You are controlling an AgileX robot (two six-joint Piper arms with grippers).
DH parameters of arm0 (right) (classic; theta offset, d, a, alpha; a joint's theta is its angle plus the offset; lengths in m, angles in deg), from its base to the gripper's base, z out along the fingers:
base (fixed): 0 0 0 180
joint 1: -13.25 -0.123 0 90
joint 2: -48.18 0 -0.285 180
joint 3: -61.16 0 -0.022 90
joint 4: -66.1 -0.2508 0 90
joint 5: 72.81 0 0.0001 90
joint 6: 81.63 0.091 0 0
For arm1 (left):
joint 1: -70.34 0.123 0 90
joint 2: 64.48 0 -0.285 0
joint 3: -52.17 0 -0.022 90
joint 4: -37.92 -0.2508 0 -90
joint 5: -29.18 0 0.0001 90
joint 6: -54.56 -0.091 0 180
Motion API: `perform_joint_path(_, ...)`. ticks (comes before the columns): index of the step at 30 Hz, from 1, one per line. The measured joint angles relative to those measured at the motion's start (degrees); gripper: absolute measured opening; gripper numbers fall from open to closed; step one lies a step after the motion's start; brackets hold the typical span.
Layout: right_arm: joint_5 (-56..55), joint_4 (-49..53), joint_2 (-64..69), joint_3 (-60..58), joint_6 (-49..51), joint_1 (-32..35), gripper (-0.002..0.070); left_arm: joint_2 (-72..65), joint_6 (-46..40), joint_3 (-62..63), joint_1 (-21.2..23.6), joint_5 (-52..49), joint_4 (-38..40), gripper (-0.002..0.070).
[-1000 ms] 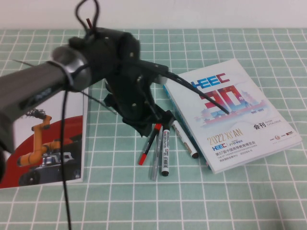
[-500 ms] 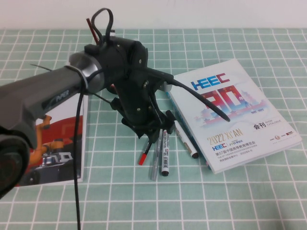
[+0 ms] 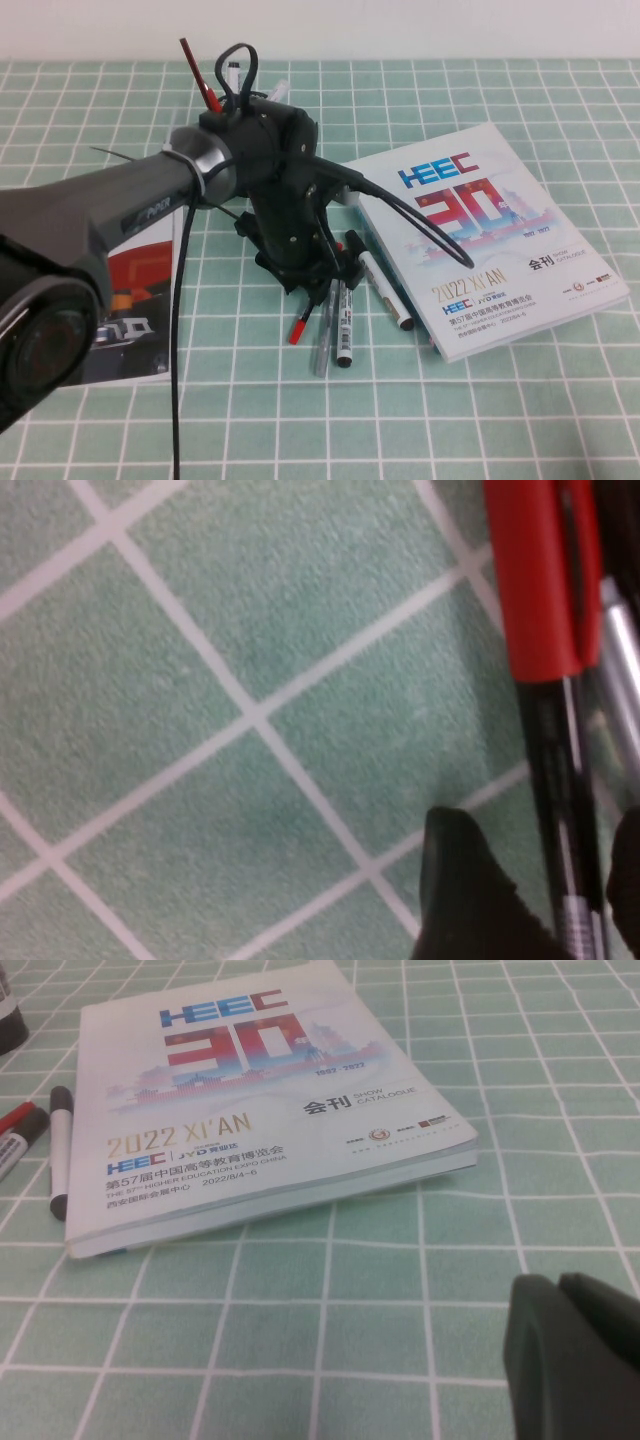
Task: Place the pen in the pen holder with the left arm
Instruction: Pick up the pen on the table
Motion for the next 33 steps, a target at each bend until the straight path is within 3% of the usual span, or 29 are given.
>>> perform_joint_path(16,0.0,0.0,0.0,0.0,0.0,0.0,-0.002,-1.1,0.0,0.7,-1.9,-0.7,-5.1,0.0217)
perform_joint_path(22,0.0,0.0,0.0,0.0,0.0,0.0,-0.002,-1.1,1.6,0.7,-1.9,-1.3,-5.1,0.0059)
perform_joint_path(33,0.0,0.0,0.0,0.0,0.0,0.0,-0.002,1.5,0.9,4.5,-2.0,-4.5,-4.1,0.0059)
